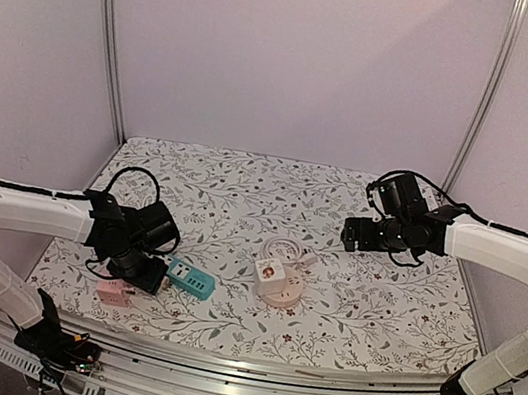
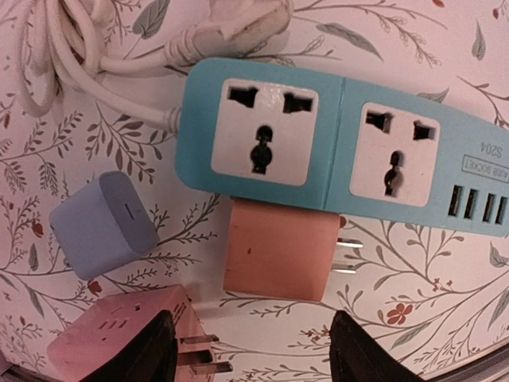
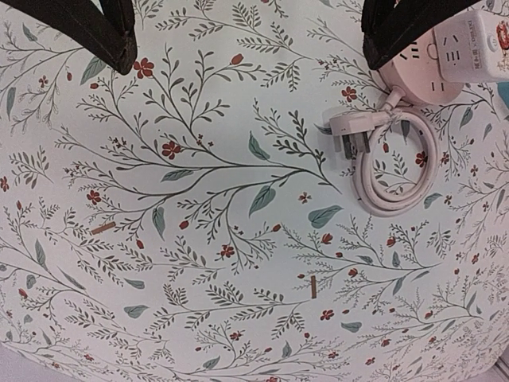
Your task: Insert the plug
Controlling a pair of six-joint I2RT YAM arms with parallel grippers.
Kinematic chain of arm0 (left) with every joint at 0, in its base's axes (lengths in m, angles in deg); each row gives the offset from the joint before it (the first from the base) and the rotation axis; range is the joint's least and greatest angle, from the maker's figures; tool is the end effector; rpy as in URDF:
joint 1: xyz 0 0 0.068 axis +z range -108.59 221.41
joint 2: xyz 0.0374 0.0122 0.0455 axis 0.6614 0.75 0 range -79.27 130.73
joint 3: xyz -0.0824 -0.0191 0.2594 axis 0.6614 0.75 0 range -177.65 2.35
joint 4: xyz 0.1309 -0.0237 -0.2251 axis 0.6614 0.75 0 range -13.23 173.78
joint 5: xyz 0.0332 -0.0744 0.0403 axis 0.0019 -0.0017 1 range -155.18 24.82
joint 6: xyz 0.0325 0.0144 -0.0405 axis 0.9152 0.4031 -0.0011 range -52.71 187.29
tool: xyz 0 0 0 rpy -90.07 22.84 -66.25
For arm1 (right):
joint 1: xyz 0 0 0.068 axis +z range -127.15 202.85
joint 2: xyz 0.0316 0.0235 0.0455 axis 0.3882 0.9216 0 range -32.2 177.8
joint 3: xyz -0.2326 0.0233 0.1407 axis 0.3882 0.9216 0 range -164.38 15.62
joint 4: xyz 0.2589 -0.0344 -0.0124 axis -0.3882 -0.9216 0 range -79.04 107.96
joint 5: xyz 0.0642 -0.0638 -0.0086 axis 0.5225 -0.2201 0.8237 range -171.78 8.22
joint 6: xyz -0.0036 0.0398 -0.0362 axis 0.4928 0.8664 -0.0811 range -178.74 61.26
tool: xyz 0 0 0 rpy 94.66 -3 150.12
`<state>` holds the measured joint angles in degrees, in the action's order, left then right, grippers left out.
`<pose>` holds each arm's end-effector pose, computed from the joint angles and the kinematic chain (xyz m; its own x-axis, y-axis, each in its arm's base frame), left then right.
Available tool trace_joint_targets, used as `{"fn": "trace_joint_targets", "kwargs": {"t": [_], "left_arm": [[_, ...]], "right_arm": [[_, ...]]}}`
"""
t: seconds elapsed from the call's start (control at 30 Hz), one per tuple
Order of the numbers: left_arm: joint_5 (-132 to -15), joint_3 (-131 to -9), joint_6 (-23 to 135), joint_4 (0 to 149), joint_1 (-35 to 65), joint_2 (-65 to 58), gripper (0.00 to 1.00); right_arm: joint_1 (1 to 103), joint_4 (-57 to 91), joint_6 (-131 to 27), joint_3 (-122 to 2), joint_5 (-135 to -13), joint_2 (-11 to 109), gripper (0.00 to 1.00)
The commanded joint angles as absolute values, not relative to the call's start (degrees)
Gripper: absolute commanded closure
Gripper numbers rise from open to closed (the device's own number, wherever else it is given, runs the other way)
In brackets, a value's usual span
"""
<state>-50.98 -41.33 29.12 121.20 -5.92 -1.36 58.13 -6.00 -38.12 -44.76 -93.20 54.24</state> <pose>0.1571 -0.1576 0.1770 -0.9427 0.1387 -0.3033 0.1239 0.9900 0.0676 0.2653 0.1792 0.2398 -0.7482 -0.1065 -0.6548 -0.2124 0.9735 0.0843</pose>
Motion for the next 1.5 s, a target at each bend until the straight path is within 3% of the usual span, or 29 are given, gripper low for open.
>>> {"fn": "trace_joint_targets", "kwargs": {"t": [0.0, 0.3, 0.57, 0.8, 1.13, 1.27, 1.4, 1.47], "left_arm": [[-52.2, -40.0, 29.0, 119.0, -4.8, -0.3, 0.38], [-53.1, -39.6, 29.8, 117.6, -4.4, 1.5, 0.46], [-55.1, -39.6, 30.7, 117.2, -4.4, 2.2, 0.72], [-57.5, -39.9, 31.3, 116.9, -4.9, 2.1, 0.80], [-60.7, -42.4, 32.7, 115.9, -8.4, 2.8, 0.81], [-56.7, -43.7, 31.7, 118.3, -9.0, 2.4, 0.70], [-50.5, -44.2, 30.5, 121.0, -8.7, 0.4, 0.34], [-49.0, -44.2, 30.5, 121.3, -8.5, -0.2, 0.25]], "right_arm": [[58.7, -6.5, -38.2, -45.8, -92.7, 54.9, 0.03], [58.7, -6.7, -38.4, -45.8, -93.0, 55.3, 0.03], [58.7, -6.8, -38.4, -45.9, -93.2, 55.6, 0.03], [58.7, -7.0, -38.6, -45.9, -93.6, 55.5, 0.03], [58.7, -7.0, -38.7, -46.1, -93.8, 55.7, 0.04], [58.8, -7.1, -38.8, -45.9, -93.8, 55.6, 0.04], [58.8, -7.0, -38.7, -45.7, -93.9, 55.5, 0.04], [58.8, -7.0, -38.9, -45.7, -93.8, 55.6, 0.04]]}}
